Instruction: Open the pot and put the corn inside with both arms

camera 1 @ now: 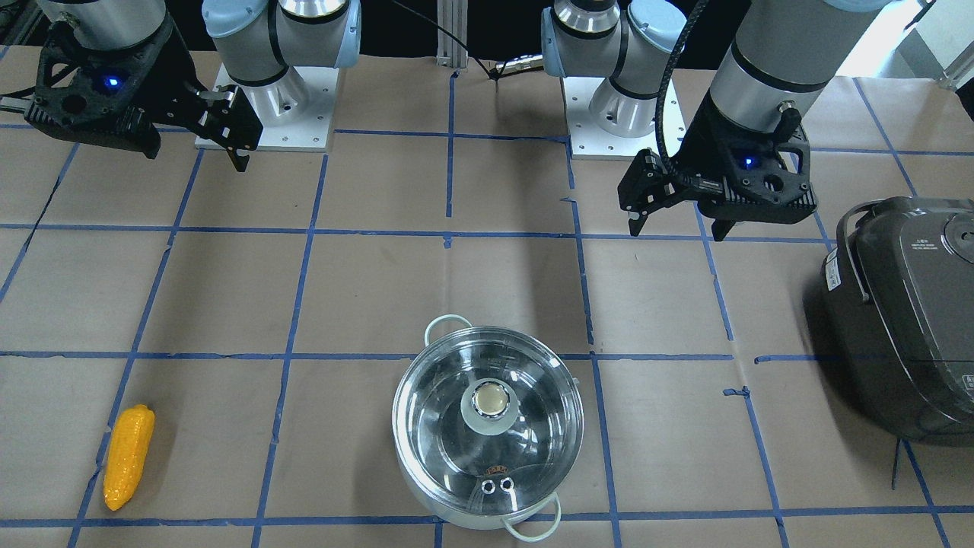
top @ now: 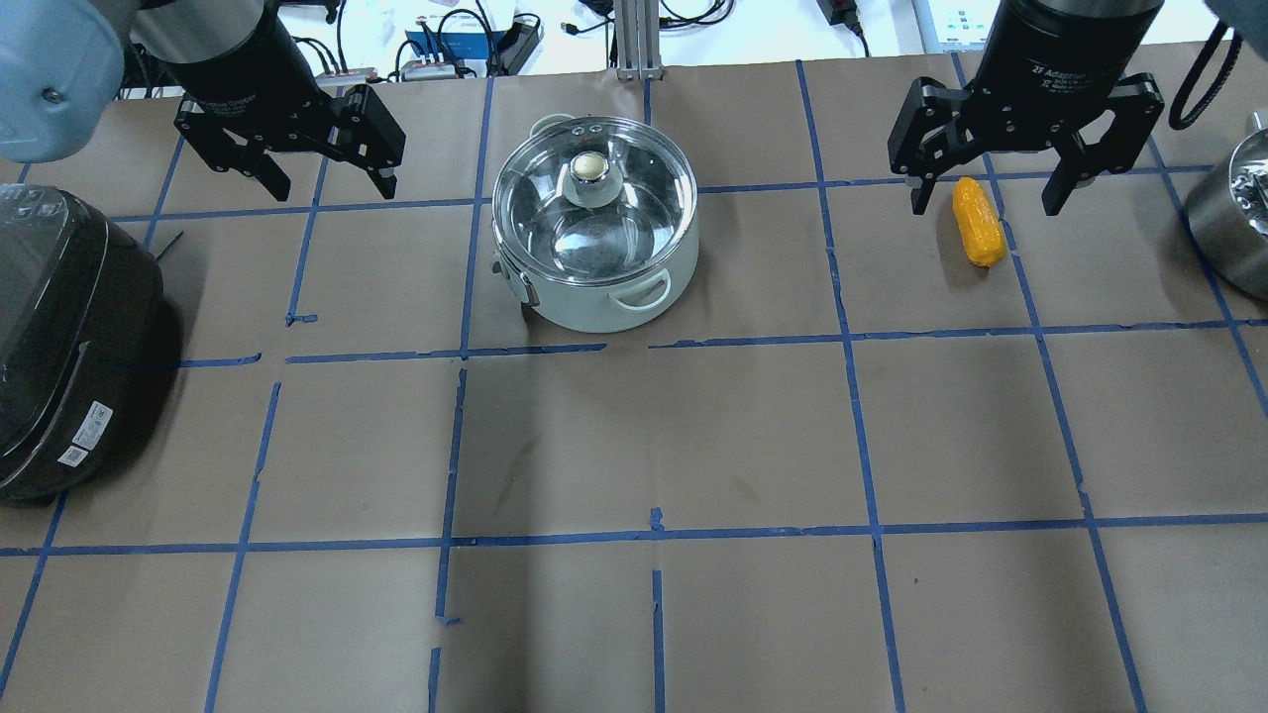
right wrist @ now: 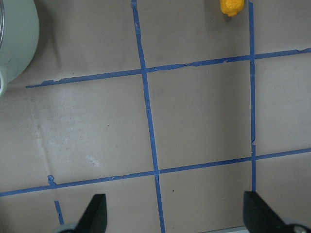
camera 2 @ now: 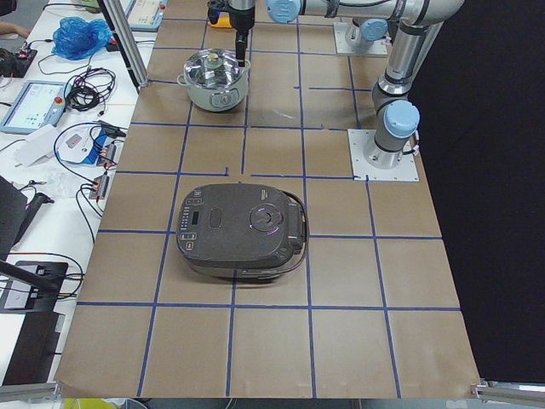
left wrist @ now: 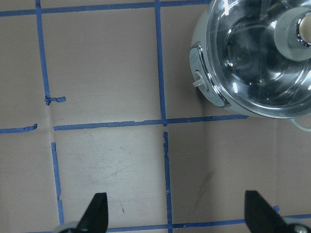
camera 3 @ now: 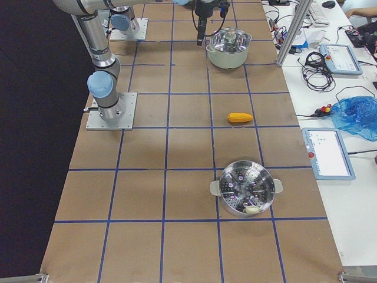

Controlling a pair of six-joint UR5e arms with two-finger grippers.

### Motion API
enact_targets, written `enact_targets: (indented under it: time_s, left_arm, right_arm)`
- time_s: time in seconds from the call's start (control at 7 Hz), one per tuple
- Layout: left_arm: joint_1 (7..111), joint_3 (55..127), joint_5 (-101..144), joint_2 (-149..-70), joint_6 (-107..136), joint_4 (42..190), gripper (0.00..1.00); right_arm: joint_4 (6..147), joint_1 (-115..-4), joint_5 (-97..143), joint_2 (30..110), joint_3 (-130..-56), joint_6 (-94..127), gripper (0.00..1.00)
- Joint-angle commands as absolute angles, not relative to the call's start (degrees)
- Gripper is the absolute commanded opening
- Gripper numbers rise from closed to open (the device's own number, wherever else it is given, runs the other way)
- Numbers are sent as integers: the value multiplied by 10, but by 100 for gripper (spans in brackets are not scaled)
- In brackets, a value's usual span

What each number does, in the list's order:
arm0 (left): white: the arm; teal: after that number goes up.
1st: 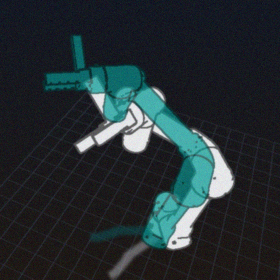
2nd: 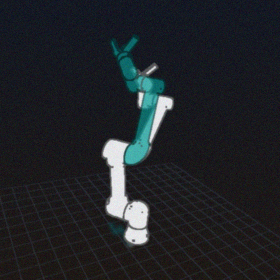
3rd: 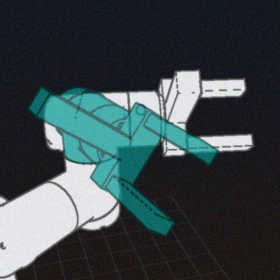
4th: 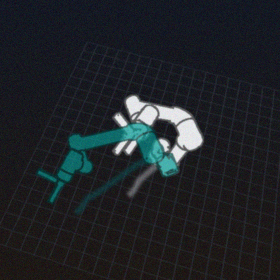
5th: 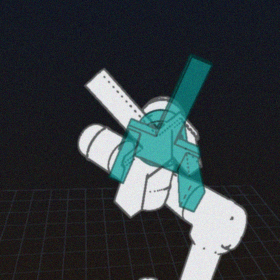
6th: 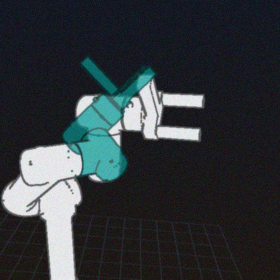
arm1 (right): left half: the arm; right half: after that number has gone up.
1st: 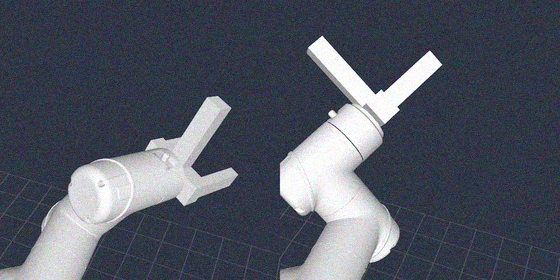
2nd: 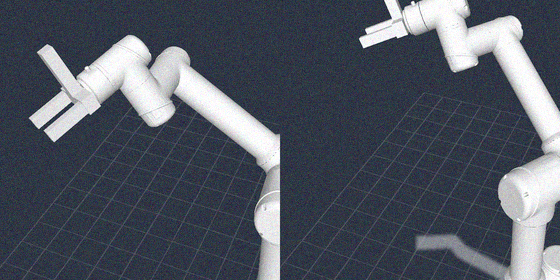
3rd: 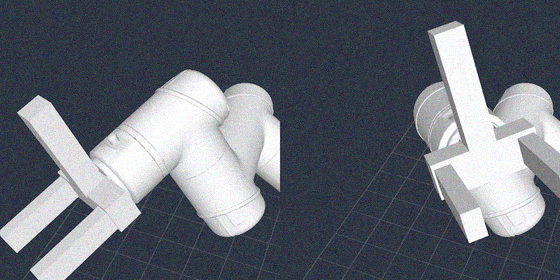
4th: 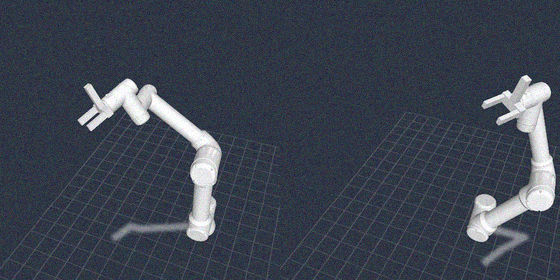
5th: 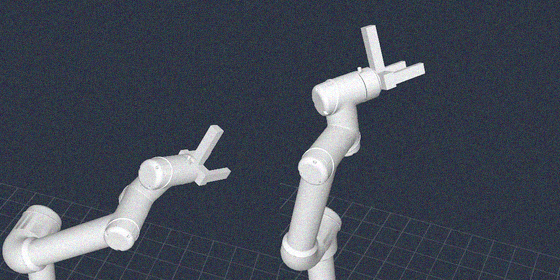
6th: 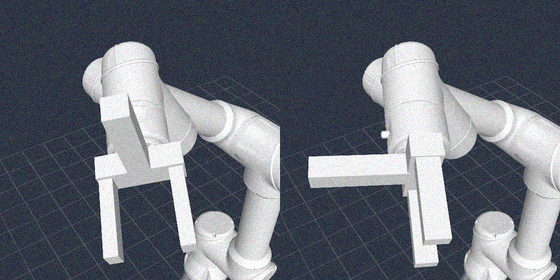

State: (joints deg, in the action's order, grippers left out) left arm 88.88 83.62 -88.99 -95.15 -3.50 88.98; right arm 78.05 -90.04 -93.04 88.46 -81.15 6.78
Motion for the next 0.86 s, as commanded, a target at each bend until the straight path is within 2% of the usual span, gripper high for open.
enact_targets:
  time_s: [0.0, 0.29, 0.57, 0.71]
  left_arm:
    - [889, 838, -889, -955, -37, 885, 100]
    - [889, 834, -892, -961, -38, 884, 100]
    - [896, 803, -892, -989, -32, 879, 100]
    - [919, 779, -889, -1022, -25, 878, 100]
  right_arm:
    - [785, -898, -926, 882, -812, 63, 100]
    - [826, -901, -926, 879, -815, 62, 100]
    - [835, -896, -926, 874, -806, 36, 94]
    - [858, -888, -933, 850, -795, -19, 99]
